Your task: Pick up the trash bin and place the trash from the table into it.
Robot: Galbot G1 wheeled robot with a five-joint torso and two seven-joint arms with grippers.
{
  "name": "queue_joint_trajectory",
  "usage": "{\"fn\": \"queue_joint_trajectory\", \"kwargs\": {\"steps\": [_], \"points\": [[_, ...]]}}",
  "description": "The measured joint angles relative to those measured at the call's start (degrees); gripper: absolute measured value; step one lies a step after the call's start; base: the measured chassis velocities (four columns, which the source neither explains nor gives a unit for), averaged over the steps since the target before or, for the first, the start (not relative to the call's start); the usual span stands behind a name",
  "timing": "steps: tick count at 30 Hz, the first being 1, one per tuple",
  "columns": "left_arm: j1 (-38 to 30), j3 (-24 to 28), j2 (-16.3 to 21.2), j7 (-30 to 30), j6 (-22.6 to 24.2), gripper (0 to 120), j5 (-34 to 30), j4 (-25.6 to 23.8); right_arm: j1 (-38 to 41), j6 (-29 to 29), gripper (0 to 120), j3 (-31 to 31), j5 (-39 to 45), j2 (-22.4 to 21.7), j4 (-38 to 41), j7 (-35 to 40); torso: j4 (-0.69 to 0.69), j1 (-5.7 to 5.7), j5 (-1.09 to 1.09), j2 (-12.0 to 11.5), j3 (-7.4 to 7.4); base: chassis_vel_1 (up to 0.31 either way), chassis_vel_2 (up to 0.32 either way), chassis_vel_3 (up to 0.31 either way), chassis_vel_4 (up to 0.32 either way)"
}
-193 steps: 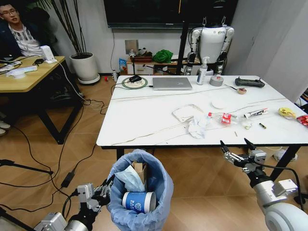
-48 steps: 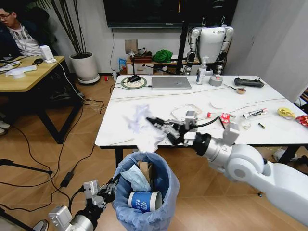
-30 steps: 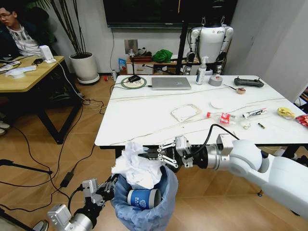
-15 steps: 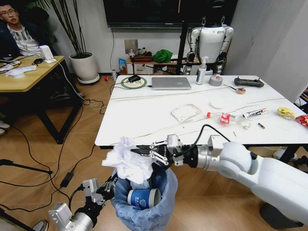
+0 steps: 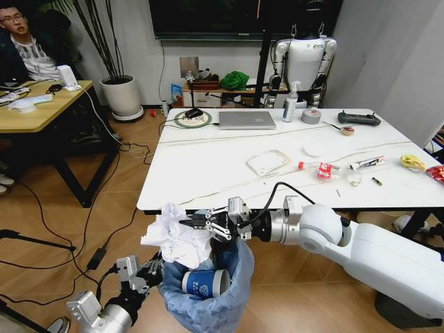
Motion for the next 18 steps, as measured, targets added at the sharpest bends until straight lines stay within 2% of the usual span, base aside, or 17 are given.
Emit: {"fn": "queue_joint_trajectory", "kwargs": {"steps": [9, 10, 17, 18], "points": [[-0.14, 0.19, -0.07, -0.14, 0.0, 0, -0.07, 0.06, -0.39, -0.38, 36, -0.68, -1.65, -0.08, -1.26, -1.4, 0.0, 0.0, 0.0, 0.0, 0.0, 0.0, 0.0, 0.0, 0.0], [-0.14, 0.19, -0.07, -0.14, 0.0, 0, -0.07, 0.06, -0.39, -0.38, 36, -0.68, -1.65, -0.08, -1.26, -1.4, 0.0, 0.0, 0.0, 0.0, 0.0, 0.0, 0.0, 0.0, 0.0], [-0.15, 0.24, -0.08, -0.18, 0.0, 0, -0.07, 0.18, -1.22, -0.53, 66, 0.41, 0.33, -0.25, -1.01, -1.78, 0.0, 0.0, 0.0, 0.0, 0.0, 0.0, 0.0, 0.0, 0.0], [-0.15, 0.24, -0.08, -0.18, 0.0, 0, -0.07, 0.18, -1.22, -0.53, 66, 0.41, 0.33, -0.25, -1.01, -1.78, 0.0, 0.0, 0.0, 0.0, 0.0, 0.0, 0.0, 0.0, 0.0]]}}
